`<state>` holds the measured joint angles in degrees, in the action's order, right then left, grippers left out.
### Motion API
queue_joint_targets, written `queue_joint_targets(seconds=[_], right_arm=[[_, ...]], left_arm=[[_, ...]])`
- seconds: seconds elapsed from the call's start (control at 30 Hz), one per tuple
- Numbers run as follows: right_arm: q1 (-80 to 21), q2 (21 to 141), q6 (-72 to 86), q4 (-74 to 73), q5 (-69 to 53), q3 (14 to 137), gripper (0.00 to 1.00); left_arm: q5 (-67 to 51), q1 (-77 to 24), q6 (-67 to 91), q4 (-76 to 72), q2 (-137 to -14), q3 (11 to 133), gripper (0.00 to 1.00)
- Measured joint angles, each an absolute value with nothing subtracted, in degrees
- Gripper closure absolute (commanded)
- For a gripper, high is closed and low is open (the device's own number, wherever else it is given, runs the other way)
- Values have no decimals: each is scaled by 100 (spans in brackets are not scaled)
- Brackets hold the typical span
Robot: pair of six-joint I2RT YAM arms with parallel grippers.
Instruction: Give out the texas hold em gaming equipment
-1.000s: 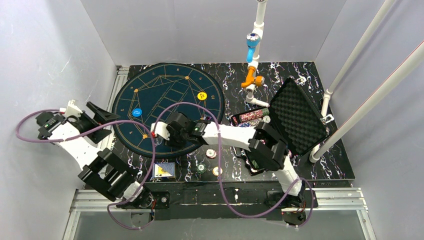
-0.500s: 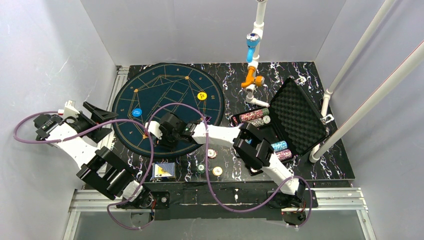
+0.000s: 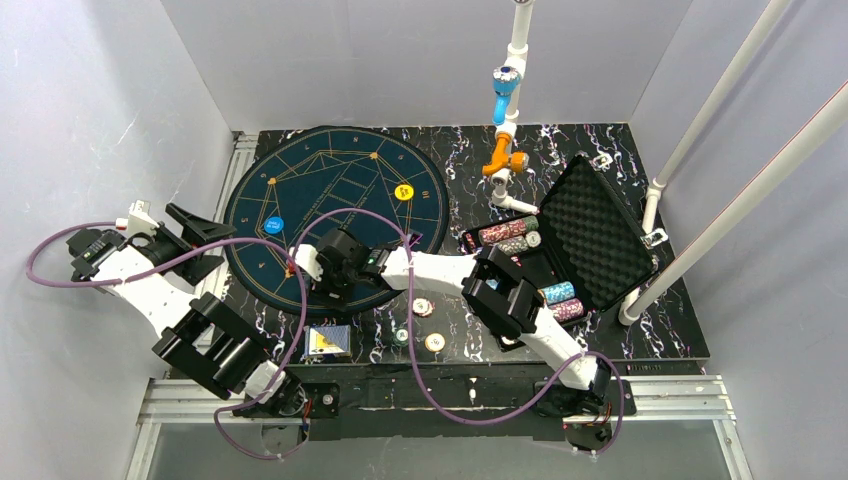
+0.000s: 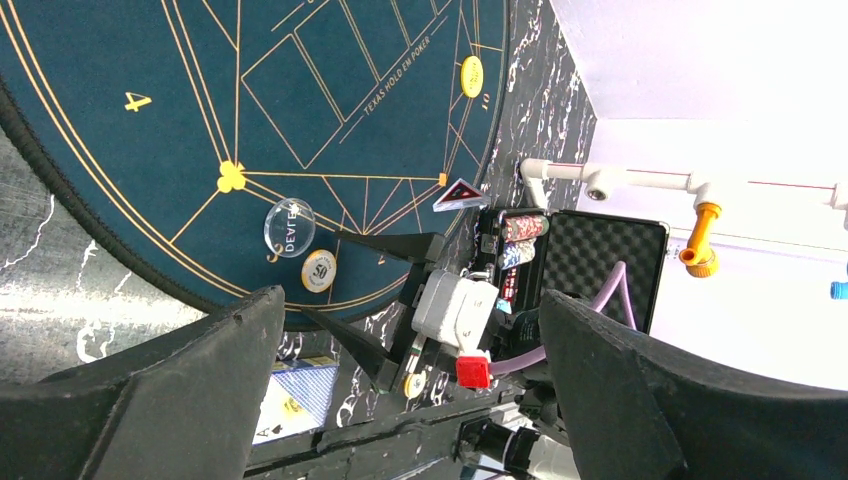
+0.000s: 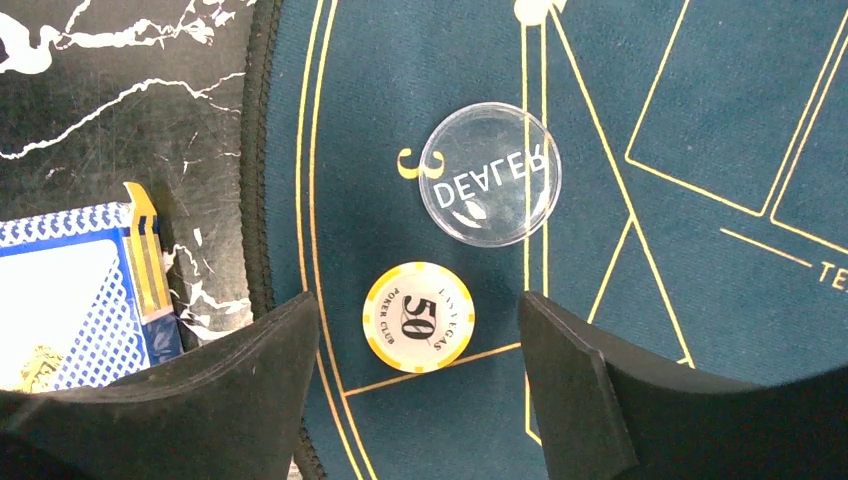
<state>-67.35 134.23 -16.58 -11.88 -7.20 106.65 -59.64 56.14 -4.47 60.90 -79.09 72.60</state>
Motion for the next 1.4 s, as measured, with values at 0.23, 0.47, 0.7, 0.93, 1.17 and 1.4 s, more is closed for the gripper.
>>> queue_joint_targets(seconds=[0.23,0.47,0.7,0.93,1.17,1.4], right_arm=[[-6685,13362,-1546,-1363,-738,10672,8],[-6189,12062,-1535,-1717,-1033,9885,4],[-5498,9529,-1890,-2106,-1313,7970,2],[-4727,8197,-2198,-2794,-1527,6661,2],[-3935,7422,-2397,-3415,-1343,5688,2],[-2650,6877,-2311,-3262,-1205,5089,3]], left_arm=[[-5933,5428,-508,6093,-7909,7275,2],[-5601,4226,-585,6055,-7909,7684,2],[-4984,2635,-1026,6012,-7907,7966,2],[-4042,799,-1647,6010,-7907,7902,8],[-2716,-1802,-1831,5588,-7909,7356,18],[-2110,-3699,-1933,4880,-7968,6681,31]])
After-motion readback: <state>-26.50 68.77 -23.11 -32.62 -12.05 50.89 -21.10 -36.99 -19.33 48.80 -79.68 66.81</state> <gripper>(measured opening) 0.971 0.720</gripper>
